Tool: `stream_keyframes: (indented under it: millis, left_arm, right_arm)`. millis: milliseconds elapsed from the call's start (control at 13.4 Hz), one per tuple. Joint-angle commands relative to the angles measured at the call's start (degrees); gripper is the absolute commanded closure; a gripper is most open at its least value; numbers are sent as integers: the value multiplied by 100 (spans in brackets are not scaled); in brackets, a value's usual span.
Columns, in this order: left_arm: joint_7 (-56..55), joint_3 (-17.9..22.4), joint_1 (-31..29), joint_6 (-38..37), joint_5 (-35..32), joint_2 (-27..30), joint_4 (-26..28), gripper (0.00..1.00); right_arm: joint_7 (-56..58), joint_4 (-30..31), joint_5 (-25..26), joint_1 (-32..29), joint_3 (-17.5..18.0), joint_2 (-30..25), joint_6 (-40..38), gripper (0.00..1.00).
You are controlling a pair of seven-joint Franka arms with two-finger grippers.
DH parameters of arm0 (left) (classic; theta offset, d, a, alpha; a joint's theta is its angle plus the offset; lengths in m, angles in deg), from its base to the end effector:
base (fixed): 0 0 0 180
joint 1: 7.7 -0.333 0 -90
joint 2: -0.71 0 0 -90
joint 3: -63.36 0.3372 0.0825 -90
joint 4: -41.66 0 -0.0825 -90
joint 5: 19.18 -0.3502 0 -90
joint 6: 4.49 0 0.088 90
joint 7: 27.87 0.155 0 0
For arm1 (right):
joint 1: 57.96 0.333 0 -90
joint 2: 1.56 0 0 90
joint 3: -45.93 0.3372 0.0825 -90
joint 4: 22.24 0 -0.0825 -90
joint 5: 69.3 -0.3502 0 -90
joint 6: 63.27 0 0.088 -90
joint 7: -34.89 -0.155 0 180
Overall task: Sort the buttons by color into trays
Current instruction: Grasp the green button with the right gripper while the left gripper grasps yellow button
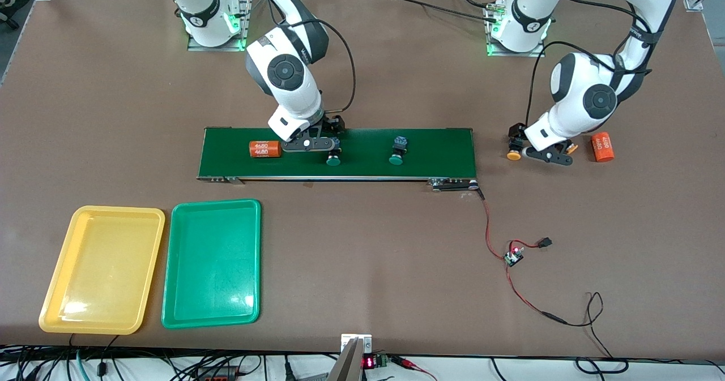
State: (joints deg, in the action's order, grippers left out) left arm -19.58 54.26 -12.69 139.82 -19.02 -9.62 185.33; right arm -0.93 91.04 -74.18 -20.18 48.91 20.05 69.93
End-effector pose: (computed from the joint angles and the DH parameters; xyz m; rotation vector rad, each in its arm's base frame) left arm 0.4290 -0.0334 0.2048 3.0773 -0.3303 -0.2570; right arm 0.4452 0.3884 0.2704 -3.0944 -0.0365 0.1129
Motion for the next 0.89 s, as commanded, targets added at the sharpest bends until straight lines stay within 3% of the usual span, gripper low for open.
stream_keyframes:
  millis: [0,74,297,372,446,669,818]
  left_arm:
    - [191,67,199,343,177,-92,65,7]
    - [191,66,208,405,177,-153,74,7]
    - [191,49,226,730,168,-381,74,26]
    - [191,40,243,757,168,-443,83,28]
    - [191,31,243,757,168,-444,100,29]
    - [174,31,243,723,168,-470,127,38]
    - [95,14,243,591,185,-479,118,52]
  right_arm:
    - [-91,-122,23,63,-52,141,91,0]
    - [-91,-122,22,54,-52,185,196,0]
    - [-91,-122,22,54,-52,361,486,0]
    - [-91,-122,22,63,-60,431,583,0]
    - [-57,-122,22,54,-61,441,654,10]
    - [-56,-139,22,-7,-61,432,646,71]
    - [-48,-174,5,-34,-61,432,637,97]
